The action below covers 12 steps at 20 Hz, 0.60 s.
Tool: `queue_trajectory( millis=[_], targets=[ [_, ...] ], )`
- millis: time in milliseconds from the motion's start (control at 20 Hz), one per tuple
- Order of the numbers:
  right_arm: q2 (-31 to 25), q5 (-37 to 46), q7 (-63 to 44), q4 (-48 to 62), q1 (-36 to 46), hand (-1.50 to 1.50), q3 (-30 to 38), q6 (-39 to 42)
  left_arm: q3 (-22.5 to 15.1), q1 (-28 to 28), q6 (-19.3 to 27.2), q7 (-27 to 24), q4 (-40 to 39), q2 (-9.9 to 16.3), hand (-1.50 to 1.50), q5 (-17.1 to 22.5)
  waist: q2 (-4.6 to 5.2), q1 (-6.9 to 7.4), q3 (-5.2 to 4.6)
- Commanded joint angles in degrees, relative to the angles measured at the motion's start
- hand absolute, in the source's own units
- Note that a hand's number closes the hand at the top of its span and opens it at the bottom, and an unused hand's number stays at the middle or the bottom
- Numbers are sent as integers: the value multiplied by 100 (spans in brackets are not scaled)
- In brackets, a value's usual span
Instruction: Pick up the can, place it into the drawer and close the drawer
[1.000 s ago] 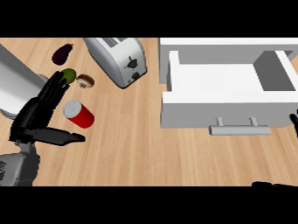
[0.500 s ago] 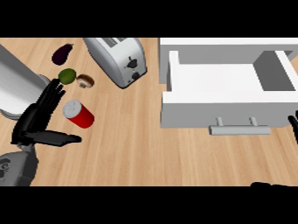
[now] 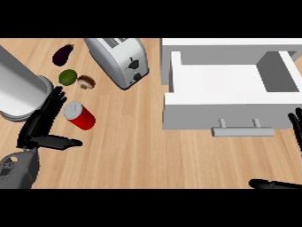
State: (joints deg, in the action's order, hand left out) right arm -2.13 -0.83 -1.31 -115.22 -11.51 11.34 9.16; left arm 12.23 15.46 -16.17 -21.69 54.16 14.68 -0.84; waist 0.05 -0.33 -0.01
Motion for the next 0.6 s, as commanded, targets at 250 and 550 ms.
queue_trajectory(
  millis=[250, 550],
  targets=[
    [-11, -55, -556, -619, -96, -150, -28, 30, 100, 332, -66, -786, -1303, 183, -150, -165, 0, -14, -3],
    [2, -142, -254, -171, 156, -150, 89, 59, 161, 525, -173, -1143, -2147, 356, -150, -228, 4, -8, -2]
  ],
)
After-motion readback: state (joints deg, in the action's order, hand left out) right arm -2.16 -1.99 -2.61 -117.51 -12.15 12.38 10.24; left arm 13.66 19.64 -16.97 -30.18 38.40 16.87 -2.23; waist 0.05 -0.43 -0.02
